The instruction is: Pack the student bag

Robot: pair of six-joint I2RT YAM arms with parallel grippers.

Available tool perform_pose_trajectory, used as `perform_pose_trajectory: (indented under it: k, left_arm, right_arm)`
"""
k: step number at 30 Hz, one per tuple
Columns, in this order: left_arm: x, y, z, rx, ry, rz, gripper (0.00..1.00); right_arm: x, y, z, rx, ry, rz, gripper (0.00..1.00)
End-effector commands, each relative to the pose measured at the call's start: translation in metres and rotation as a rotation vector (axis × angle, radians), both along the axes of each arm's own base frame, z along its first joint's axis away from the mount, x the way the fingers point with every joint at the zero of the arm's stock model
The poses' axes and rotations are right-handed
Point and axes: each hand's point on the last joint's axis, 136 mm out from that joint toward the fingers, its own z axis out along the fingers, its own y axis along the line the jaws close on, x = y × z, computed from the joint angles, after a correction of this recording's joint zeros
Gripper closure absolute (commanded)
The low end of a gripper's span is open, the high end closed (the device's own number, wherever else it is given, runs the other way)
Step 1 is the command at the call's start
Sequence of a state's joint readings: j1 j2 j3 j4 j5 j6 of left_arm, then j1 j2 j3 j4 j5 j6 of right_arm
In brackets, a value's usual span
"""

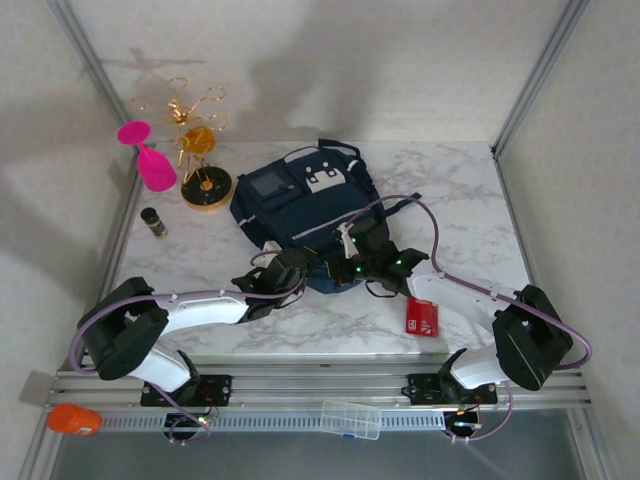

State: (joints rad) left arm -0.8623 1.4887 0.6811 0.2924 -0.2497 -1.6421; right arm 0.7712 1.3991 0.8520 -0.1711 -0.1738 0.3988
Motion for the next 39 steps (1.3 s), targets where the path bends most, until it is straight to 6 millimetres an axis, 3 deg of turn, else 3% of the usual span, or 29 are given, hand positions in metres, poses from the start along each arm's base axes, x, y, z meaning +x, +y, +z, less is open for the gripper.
perform_pose_trajectory:
  k: [1,2,5,12,17,20,22,25,28,30,33,36,39]
  left_arm:
    - [0.015,0.014,0.006,0.018,-0.019,0.138,0.76]
    - [0.016,0.015,0.007,0.024,-0.022,0.145,0.79]
    - [0.018,0.020,0.009,0.081,-0.023,0.152,0.99]
    - [0.005,0.057,0.033,0.224,-0.073,0.107,1.00]
    - [0.000,0.115,0.033,0.337,-0.039,-0.008,1.00]
    - [0.001,0.147,0.033,0.371,-0.033,-0.069,1.00]
    - [0.003,0.158,0.027,0.345,0.001,-0.102,1.00]
    - [0.008,0.162,0.033,0.328,-0.023,-0.127,1.00]
    - [0.013,0.170,0.039,0.362,-0.031,-0.132,0.98]
    - [0.010,0.175,0.045,0.373,-0.033,-0.121,0.80]
    - [0.000,0.171,0.052,0.290,-0.074,-0.092,0.61]
    - [-0.015,0.157,0.047,0.149,-0.050,-0.081,0.56]
    - [-0.028,0.134,0.056,0.023,-0.101,-0.030,0.52]
  right_arm:
    - [-0.005,0.016,0.006,0.049,-0.030,0.078,1.00]
    - [-0.003,0.016,0.005,0.044,-0.031,0.079,1.00]
    - [0.004,0.013,0.001,0.004,-0.037,0.047,1.00]
    - [-0.003,0.006,0.005,-0.019,-0.039,0.060,1.00]
    - [-0.009,-0.038,-0.009,-0.172,-0.055,-0.035,1.00]
    - [-0.002,-0.065,-0.013,-0.268,-0.078,-0.140,1.00]
    - [-0.005,-0.045,-0.002,-0.220,-0.080,-0.078,1.00]
    - [-0.023,0.010,0.031,-0.112,-0.159,0.078,1.00]
    - [-0.039,0.050,0.046,-0.033,-0.186,0.184,1.00]
    - [-0.036,0.057,0.045,-0.022,-0.187,0.179,1.00]
    - [-0.033,0.063,0.043,-0.003,-0.188,0.182,1.00]
    - [-0.037,0.068,0.041,0.006,-0.188,0.203,1.00]
    - [-0.039,0.067,0.039,0.012,-0.195,0.212,1.00]
